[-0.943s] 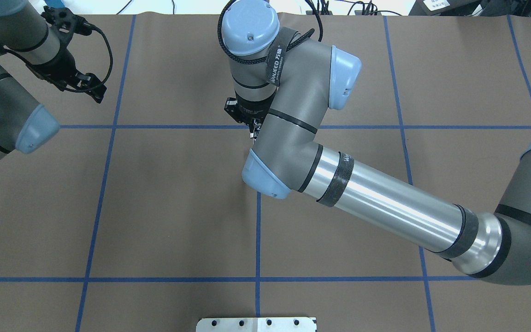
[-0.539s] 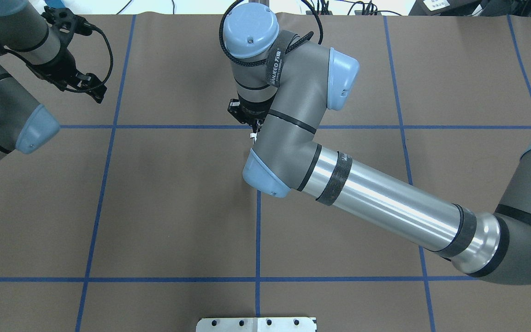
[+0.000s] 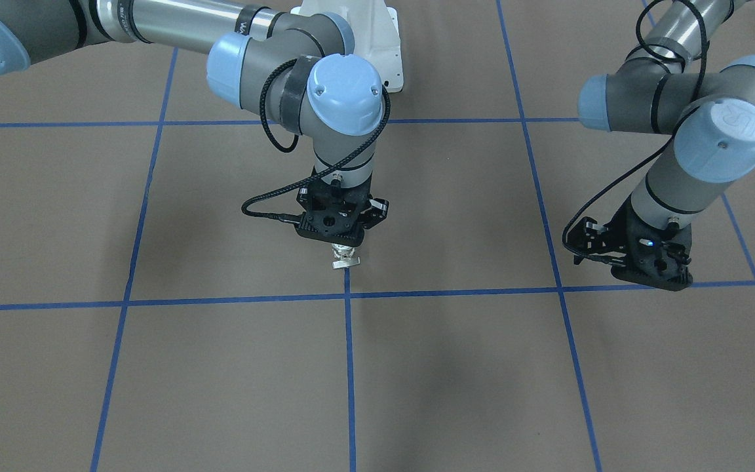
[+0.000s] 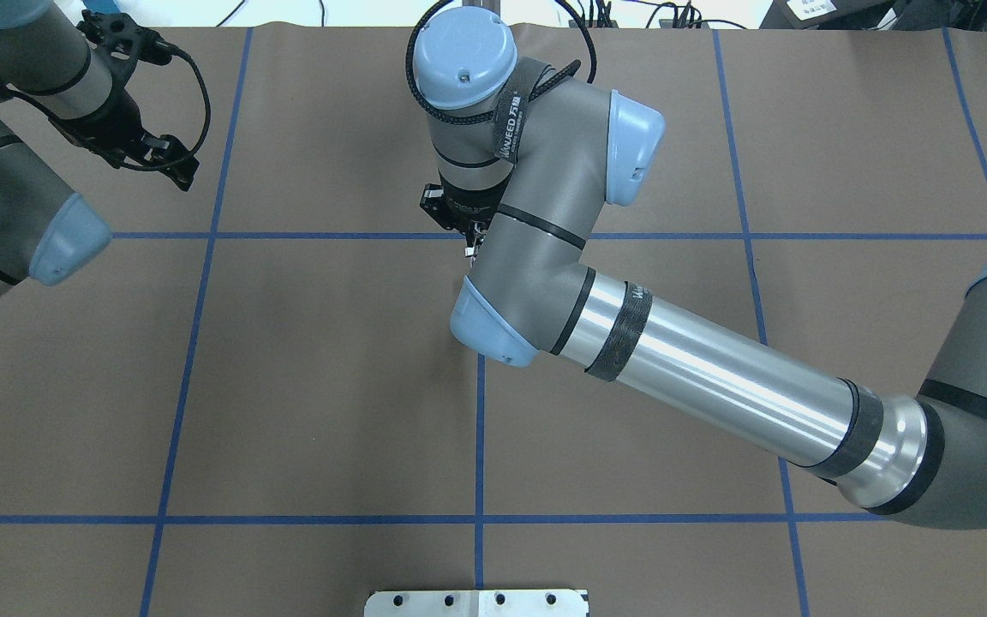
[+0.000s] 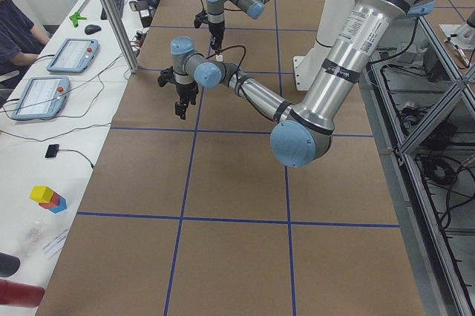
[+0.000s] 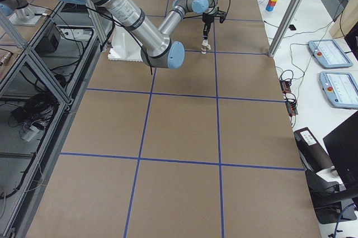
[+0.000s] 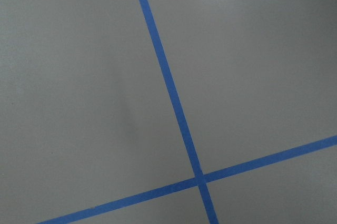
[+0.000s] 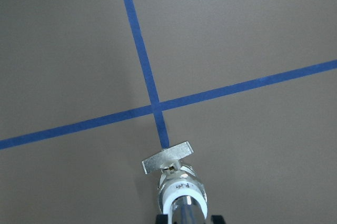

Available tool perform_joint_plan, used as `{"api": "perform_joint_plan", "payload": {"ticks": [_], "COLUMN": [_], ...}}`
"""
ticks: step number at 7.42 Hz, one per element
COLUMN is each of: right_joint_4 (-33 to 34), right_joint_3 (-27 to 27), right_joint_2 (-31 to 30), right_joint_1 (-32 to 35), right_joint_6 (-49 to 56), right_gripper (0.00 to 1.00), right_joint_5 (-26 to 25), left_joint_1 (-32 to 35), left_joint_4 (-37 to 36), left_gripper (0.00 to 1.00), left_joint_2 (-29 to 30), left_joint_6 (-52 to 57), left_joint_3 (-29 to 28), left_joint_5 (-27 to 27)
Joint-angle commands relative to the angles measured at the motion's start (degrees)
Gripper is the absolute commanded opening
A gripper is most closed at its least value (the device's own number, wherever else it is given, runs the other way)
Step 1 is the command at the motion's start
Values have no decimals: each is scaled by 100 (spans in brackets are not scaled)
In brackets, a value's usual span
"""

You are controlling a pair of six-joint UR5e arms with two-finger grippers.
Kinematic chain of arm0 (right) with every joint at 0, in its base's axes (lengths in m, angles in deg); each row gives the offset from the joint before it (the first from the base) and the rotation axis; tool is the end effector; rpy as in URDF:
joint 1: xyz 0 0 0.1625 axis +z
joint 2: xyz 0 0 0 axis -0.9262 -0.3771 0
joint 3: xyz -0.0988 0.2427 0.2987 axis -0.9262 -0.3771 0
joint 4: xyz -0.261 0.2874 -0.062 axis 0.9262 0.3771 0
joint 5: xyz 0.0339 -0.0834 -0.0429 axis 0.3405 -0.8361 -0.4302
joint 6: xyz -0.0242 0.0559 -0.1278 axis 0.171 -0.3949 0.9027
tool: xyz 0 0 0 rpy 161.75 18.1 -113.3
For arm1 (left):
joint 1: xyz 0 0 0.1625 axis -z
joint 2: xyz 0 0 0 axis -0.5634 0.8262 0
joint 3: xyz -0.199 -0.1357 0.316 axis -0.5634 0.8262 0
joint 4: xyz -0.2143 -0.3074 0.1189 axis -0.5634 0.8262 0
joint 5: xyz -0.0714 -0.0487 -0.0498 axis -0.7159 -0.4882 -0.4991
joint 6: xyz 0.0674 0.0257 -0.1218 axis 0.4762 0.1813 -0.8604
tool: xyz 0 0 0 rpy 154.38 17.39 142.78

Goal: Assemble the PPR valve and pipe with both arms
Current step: 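Lower the chrome fitting onto the valve top and press it down with the right gripper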

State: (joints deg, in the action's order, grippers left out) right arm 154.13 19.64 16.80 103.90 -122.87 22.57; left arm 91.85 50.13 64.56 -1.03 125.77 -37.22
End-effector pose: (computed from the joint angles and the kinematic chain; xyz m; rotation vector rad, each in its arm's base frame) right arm -0.5608 -0.5076 0.1515 -0.0647 -0.7336 0.2358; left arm 0.2984 -0.5842 0.3905 0.2055 0.7064 0.2599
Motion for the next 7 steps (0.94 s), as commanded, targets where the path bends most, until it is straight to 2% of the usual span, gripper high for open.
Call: {"api": "perform_joint_plan", "payload": {"ticks": [1, 7], "right_joint_4": [-47, -47], "right_joint_3": [-41, -94], "right_joint_2": [-6, -15], "right_joint_1": [-2, -11], "right_joint_6": [1, 89], "right_gripper": [0, 0], "right_joint_5": [3, 3], "left_joint_1": [-8, -8], "left_joint_4": [-3, -3], "left_gripper": [100, 100], "left_joint_2": [0, 0], "left_joint_6": [1, -8], "left_joint_3": [1, 1], "left_joint_5": [1, 1]}}
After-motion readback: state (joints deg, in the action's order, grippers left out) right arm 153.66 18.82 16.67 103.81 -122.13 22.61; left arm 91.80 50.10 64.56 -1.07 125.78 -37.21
